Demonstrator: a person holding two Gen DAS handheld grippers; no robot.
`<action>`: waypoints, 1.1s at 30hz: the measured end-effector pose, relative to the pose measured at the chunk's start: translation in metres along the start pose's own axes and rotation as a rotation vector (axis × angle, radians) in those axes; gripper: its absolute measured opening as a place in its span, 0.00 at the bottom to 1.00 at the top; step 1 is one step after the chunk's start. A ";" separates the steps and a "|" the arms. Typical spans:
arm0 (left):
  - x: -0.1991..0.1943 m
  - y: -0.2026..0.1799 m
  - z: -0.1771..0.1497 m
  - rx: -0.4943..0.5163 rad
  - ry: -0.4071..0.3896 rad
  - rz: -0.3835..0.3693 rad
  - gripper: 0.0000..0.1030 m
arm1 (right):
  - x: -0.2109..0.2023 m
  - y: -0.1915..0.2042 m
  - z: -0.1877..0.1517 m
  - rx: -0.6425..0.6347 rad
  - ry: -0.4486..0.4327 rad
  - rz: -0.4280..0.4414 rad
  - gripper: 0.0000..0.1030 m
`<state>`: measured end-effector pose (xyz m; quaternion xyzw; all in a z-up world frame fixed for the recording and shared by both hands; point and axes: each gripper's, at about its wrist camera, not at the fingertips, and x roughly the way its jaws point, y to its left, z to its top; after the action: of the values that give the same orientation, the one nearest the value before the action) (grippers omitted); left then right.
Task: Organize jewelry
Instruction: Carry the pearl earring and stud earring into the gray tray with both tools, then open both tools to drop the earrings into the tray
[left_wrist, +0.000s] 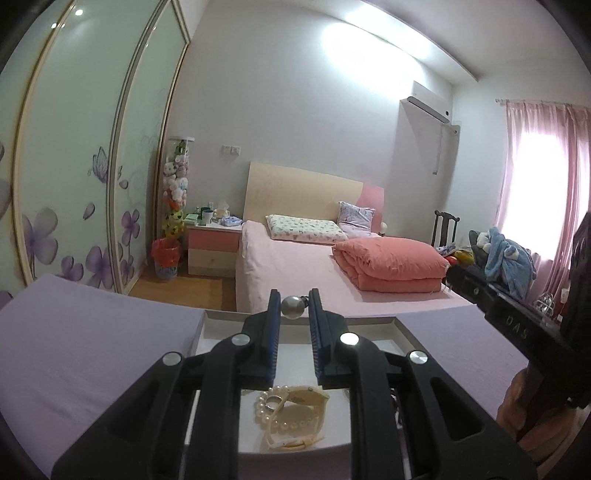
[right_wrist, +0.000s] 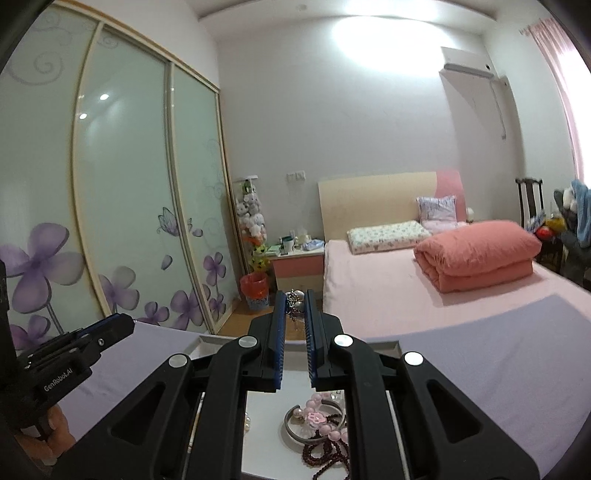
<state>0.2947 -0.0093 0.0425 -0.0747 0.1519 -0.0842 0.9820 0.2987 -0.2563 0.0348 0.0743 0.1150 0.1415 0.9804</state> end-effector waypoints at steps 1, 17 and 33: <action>0.004 0.001 -0.004 -0.006 0.004 -0.001 0.15 | 0.002 -0.001 -0.004 0.009 0.001 0.000 0.10; 0.033 0.007 -0.022 0.015 0.073 0.005 0.15 | 0.035 0.004 -0.025 -0.021 0.127 -0.014 0.29; 0.049 0.008 -0.040 0.017 0.131 -0.005 0.16 | 0.035 0.005 -0.026 -0.014 0.133 -0.020 0.44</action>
<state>0.3295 -0.0156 -0.0105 -0.0611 0.2149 -0.0928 0.9703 0.3242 -0.2385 0.0039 0.0568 0.1794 0.1373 0.9725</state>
